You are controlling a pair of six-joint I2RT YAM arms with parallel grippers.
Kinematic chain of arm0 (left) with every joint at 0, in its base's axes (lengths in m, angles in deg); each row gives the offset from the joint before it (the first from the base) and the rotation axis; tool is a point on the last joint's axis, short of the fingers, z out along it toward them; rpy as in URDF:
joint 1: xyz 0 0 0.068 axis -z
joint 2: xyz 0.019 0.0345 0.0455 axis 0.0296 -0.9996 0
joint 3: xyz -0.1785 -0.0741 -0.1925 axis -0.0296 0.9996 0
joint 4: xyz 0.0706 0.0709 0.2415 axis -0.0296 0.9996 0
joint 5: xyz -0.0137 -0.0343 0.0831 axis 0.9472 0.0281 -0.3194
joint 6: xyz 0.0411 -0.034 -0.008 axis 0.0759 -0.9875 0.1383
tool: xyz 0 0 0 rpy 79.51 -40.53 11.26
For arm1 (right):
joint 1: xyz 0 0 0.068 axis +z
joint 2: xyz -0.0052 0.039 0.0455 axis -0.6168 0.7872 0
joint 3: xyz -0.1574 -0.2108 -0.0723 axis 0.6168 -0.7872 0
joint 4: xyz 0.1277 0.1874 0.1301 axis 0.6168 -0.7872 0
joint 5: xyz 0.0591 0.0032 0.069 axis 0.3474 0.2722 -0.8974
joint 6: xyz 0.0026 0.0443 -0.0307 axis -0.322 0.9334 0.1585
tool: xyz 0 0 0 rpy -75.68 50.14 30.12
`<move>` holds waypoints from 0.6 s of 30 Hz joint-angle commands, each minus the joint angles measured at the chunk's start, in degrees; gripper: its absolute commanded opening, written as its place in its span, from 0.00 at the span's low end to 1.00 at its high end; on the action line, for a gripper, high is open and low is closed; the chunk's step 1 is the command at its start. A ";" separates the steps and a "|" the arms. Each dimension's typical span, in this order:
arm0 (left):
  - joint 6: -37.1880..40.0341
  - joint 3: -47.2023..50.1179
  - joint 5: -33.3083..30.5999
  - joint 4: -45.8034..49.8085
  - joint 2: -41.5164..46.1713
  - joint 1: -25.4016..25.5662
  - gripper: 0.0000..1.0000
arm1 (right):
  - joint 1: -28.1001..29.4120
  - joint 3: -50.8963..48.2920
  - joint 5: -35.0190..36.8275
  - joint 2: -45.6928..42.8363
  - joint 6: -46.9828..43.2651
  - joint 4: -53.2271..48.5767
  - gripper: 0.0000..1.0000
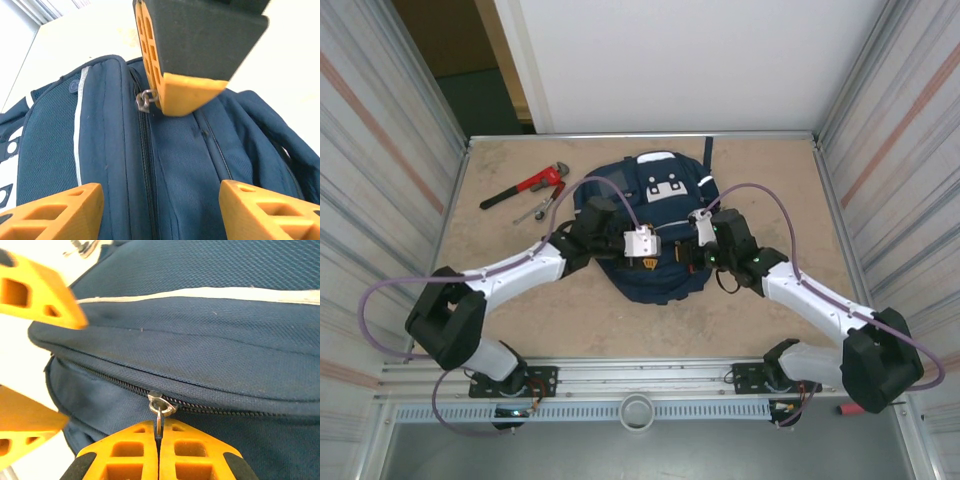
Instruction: Pack the student bag
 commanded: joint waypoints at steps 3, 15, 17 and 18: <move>2.22 -3.89 -3.73 5.04 -3.18 -0.18 0.47 | 1.79 1.51 -2.39 -3.61 0.26 3.99 0.00; -3.68 4.07 23.30 -9.57 0.83 -13.70 0.07 | -11.48 3.40 -2.85 1.93 -0.53 -6.68 0.00; -3.38 4.43 20.67 -9.05 0.62 -14.66 0.07 | -11.71 4.17 -2.71 3.08 -0.17 -7.04 0.00; -2.75 4.12 18.53 -7.81 0.32 -14.86 0.07 | -10.90 4.20 -3.12 3.35 -0.12 -6.10 0.00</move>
